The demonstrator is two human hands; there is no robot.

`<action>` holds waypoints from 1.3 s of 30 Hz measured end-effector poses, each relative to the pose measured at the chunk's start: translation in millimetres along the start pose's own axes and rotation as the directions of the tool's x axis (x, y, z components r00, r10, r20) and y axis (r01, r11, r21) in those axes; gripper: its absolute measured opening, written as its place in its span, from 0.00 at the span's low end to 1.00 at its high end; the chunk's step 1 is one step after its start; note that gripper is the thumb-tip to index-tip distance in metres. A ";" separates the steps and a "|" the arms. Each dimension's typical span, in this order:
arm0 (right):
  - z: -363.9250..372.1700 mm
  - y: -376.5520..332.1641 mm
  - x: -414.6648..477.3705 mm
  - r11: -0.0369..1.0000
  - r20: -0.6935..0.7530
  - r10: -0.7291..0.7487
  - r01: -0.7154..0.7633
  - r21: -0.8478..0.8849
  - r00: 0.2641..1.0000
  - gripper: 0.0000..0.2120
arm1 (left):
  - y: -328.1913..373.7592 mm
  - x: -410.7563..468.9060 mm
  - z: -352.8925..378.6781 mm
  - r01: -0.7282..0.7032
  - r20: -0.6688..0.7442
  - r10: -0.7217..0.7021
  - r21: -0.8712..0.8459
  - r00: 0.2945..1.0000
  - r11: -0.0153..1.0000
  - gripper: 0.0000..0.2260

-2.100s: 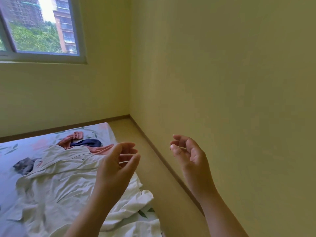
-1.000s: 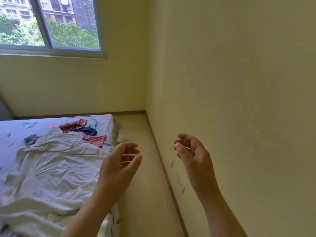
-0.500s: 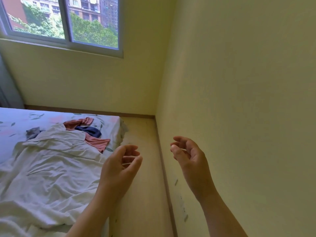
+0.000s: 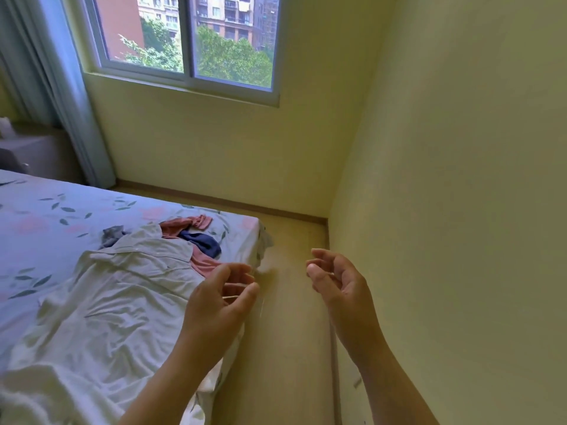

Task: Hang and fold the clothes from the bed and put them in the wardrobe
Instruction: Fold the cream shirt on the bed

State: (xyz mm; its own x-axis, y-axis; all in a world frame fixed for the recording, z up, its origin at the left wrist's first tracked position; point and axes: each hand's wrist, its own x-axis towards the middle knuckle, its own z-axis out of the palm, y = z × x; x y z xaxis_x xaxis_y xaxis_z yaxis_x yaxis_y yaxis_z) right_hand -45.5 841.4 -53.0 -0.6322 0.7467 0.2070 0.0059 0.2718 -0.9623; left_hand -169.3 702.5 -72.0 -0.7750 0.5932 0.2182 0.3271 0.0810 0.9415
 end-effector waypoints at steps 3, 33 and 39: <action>4.8 18.2 40.1 0.999 0.086 0.003 -0.007 0.051 0.996 0.08 | -8.2 31.8 15.3 0.020 -0.032 -0.019 0.025 0.999 0.999 0.08; 160.2 89.4 394.6 1.000 0.635 -0.016 0.005 0.019 0.772 0.12 | -119.2 287.4 -1.6 0.316 -0.593 -0.288 -0.059 0.752 0.947 0.08; 208.3 112.4 438.7 1.000 0.711 0.013 -0.019 0.000 0.703 0.11 | -146.8 322.7 -20.0 0.392 -0.632 -0.338 -0.058 0.698 0.918 0.08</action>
State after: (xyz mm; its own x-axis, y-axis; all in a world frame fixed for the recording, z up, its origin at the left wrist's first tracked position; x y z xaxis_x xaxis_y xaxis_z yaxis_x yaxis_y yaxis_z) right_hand -483.6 1073.0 -107.1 -0.9953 0.0968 0.0075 0.0178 0.2578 -0.9660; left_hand -478.2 866.0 -134.7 -0.9928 -0.1194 -0.0038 -0.0350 0.2604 0.9649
